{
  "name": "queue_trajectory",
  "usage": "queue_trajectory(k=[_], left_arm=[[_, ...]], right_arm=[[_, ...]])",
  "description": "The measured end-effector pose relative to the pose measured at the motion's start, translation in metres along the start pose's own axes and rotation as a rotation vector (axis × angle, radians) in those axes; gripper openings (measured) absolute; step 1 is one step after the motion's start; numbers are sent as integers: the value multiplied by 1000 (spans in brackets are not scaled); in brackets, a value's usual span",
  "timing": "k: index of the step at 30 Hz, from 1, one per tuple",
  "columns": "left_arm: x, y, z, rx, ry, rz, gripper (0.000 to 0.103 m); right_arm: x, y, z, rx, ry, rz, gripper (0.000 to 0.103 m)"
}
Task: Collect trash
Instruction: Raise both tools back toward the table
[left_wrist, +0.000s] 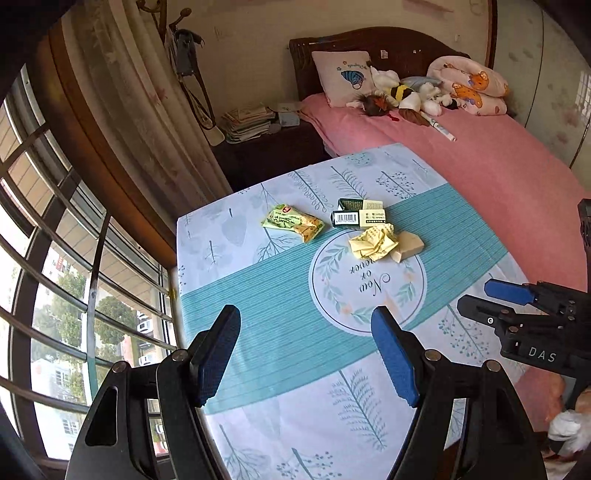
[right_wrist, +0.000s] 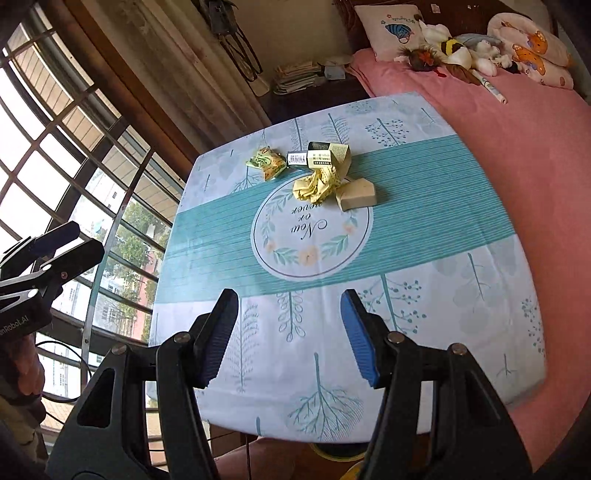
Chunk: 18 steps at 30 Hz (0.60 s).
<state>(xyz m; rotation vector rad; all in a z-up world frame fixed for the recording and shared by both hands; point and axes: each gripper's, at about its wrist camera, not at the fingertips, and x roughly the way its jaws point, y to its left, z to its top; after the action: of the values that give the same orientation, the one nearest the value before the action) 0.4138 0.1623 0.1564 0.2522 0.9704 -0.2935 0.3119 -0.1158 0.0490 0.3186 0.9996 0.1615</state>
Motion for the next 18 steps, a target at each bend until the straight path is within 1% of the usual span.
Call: queue_trajectory(k=[4, 8, 12, 15, 16, 18], left_arm=[[66, 32, 44, 5, 38, -25, 74], [125, 54, 75, -11, 84, -61, 74], [167, 60, 88, -26, 122, -86, 74], [194, 62, 93, -39, 149, -104, 74], [199, 60, 89, -46, 158, -109, 74], [215, 59, 91, -59, 179, -120, 74]], right_arm=[[63, 7, 59, 43, 5, -44, 54], [121, 1, 103, 86, 16, -90, 54], [167, -10, 126, 45, 36, -153, 54], [195, -19, 134, 25, 66, -179, 54], [202, -23, 133, 20, 74, -184, 54], [216, -29, 134, 7, 92, -194, 54]])
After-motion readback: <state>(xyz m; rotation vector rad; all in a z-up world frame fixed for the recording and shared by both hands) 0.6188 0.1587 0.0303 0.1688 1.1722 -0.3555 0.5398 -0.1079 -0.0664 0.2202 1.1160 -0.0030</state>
